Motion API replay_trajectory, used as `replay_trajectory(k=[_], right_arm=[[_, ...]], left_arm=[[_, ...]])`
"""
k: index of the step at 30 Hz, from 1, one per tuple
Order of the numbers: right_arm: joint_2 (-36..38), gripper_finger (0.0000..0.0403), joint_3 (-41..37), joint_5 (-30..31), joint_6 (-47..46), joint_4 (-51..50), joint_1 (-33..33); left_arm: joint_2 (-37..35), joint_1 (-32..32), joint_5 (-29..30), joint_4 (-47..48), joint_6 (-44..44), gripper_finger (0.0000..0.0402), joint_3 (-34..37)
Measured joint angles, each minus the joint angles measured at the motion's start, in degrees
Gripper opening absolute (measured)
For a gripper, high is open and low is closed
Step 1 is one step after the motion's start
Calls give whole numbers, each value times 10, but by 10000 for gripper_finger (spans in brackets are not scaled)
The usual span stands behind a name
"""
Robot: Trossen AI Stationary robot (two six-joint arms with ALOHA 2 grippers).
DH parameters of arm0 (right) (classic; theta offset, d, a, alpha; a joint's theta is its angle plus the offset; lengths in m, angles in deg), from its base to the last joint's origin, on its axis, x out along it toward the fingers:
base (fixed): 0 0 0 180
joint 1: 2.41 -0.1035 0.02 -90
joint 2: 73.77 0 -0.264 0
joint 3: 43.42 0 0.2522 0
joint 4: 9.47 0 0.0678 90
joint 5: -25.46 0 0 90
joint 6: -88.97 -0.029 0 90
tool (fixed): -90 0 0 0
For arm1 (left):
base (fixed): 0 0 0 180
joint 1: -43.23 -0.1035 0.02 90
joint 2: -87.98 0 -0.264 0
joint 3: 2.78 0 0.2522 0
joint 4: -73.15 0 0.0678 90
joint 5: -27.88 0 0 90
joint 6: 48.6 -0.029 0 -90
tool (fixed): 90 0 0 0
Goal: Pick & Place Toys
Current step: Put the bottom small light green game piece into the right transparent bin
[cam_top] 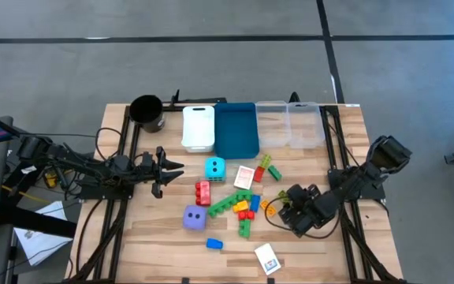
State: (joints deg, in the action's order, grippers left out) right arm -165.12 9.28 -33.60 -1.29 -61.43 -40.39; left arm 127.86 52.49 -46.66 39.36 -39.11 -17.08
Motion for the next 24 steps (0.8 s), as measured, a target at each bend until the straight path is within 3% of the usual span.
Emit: replay_trajectory(k=[5,17,24], right_arm=[[1,121,27,13,7,-40,12],[1,122,72,97,22,-131,51],[1,123,100,257,23,-171,83]], left_arm=[[0,0,0,2,0,108,0],[0,0,-2,28,20,108,0],[0,0,19,6,15,108,0]])
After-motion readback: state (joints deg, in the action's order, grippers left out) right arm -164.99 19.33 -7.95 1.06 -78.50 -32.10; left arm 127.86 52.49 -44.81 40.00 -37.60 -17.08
